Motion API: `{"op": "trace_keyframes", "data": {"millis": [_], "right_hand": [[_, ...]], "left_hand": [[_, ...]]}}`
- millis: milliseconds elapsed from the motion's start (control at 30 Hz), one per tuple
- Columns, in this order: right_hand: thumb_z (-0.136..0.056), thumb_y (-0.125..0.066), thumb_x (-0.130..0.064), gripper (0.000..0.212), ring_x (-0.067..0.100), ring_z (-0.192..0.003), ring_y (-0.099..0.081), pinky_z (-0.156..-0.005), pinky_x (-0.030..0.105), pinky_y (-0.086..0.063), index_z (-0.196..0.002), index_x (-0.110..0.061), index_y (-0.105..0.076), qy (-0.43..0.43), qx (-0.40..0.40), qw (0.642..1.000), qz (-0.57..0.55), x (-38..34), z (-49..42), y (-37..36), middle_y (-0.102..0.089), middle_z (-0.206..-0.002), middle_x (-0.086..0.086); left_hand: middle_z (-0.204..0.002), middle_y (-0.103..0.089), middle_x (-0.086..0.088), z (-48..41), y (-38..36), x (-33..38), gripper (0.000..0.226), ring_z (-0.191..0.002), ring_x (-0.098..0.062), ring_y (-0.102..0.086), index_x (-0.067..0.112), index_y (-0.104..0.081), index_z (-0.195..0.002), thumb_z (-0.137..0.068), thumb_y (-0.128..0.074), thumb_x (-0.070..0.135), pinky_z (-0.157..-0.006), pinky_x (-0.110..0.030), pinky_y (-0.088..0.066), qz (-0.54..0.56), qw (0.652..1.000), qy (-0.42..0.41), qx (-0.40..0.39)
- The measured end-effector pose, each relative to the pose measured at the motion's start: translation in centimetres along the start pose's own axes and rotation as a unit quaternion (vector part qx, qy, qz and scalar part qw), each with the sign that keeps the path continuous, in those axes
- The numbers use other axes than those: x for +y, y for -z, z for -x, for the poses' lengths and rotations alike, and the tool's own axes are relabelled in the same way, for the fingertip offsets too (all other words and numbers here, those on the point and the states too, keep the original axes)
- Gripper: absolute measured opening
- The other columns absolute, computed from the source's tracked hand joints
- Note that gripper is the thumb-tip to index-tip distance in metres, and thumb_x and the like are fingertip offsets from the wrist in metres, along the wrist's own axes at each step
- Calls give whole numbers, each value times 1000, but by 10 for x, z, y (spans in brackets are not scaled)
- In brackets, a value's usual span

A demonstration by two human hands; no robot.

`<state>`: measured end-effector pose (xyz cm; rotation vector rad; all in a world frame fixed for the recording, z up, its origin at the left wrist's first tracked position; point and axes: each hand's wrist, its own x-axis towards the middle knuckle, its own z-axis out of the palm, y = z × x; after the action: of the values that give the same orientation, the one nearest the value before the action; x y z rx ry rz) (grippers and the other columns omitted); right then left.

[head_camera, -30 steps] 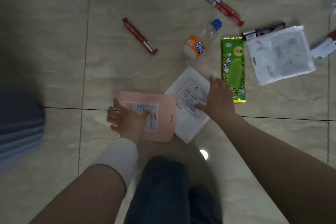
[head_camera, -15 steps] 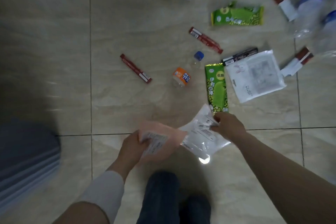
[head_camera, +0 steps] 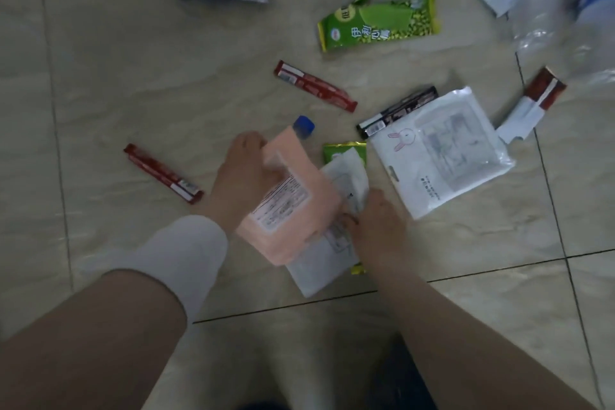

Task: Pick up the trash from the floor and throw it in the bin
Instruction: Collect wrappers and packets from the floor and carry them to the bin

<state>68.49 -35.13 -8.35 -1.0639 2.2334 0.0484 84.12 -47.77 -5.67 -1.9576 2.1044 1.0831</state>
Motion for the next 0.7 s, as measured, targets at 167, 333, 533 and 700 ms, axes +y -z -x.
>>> {"op": "trace_keyframes", "data": {"millis": [167,333,533,700], "right_hand": [[-86,-60,-27,25,29,-96,-63,-72,28,-42,-104,-9,-60,15,-95,990,-103,38,14,36,-68,-102,13],[-81,-69,-32,31,30,-97,-60,-70,26,-35,-99,-8,-66,-26,-129,989,-68,90,7,140,-53,-90,7],[-75,-72,-42,44,31,-125,-40,-101,36,-37,-110,-15,-70,61,-27,987,147,105,-62,192,-54,-129,10],[-79,-70,-23,32,35,-138,-20,-111,45,-23,-110,-17,-68,46,29,985,165,85,-133,150,-39,-140,11]], "left_hand": [[-123,-58,-17,4,-2,24,85,-114,-36,-55,8,-30,-138,-70,-78,24,-89,-36,-42,21,992,115,-55],[-111,-66,-16,30,49,66,84,-102,-35,-63,6,-59,-116,-50,-66,57,-91,-41,-50,-32,975,192,-111],[-114,-59,-11,12,47,112,79,-108,-31,-58,6,-48,-124,-55,-73,34,-84,-33,-43,20,985,120,-123],[-101,-54,-2,-36,5,123,51,-91,-21,-54,16,-47,-109,-67,-76,12,-70,-26,-39,80,991,66,-88]]}}
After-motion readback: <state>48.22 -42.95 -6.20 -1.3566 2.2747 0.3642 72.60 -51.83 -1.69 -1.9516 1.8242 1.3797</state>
